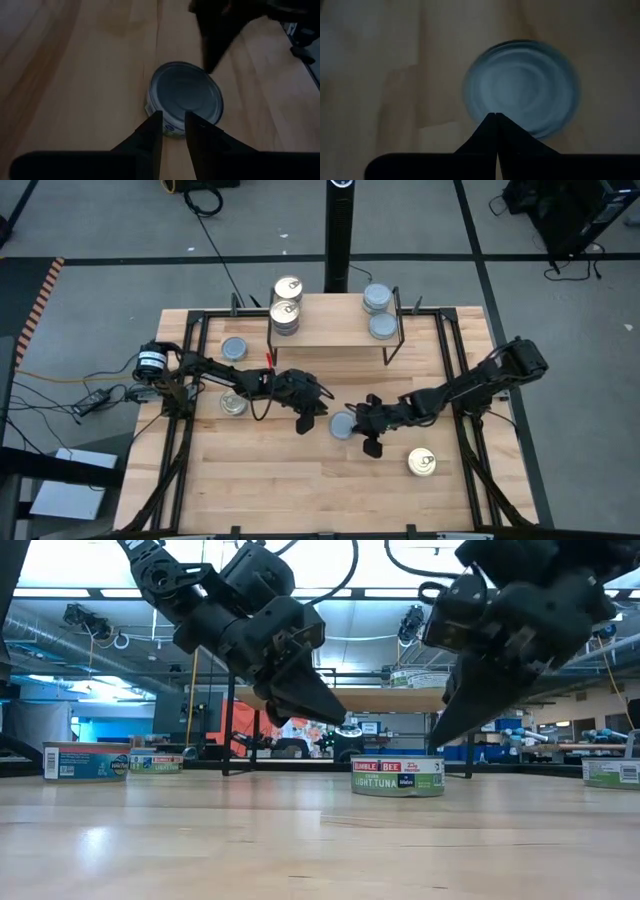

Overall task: Stack canned seafood by type on shelf
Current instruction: Stack the green tuna can on the bottom green tuna can on the shelf

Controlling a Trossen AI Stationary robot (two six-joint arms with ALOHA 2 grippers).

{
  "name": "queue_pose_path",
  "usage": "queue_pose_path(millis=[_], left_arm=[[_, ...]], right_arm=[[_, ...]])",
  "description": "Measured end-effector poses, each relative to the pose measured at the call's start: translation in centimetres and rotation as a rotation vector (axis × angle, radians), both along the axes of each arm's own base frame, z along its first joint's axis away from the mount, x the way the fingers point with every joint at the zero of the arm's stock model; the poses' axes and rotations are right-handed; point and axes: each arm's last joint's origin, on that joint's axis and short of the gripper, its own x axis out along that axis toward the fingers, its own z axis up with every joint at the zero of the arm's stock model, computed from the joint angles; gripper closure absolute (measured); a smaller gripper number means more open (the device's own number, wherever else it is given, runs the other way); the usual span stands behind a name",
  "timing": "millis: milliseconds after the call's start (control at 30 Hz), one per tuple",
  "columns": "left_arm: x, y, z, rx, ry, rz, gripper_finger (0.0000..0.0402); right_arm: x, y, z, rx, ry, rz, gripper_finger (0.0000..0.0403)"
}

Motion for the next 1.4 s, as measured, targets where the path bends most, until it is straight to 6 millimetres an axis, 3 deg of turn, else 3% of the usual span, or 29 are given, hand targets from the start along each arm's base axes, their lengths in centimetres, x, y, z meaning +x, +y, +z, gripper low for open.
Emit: queue_pose_path(millis=[400, 800, 1400], left_arm=[[0.4, -0.4, -0.5, 0.049, -0.031, -0.045, 0.0329], [2.3, -1.5, -2.8, 0.092, -0.025, -0.101, 0.0380], [2.1, -1.4, -3.3, 0.161, 0.037, -0.074, 0.0383]], right_arm=[[-0.5, 0.7, 0.2, 0.043, 0.050, 0.001, 0.0392], [-0.1, 0.8, -2.8, 0.025, 0.162, 0.010, 0.0392], [0.2, 0.6, -2.6, 0.018, 0.124, 0.013, 0.0392]])
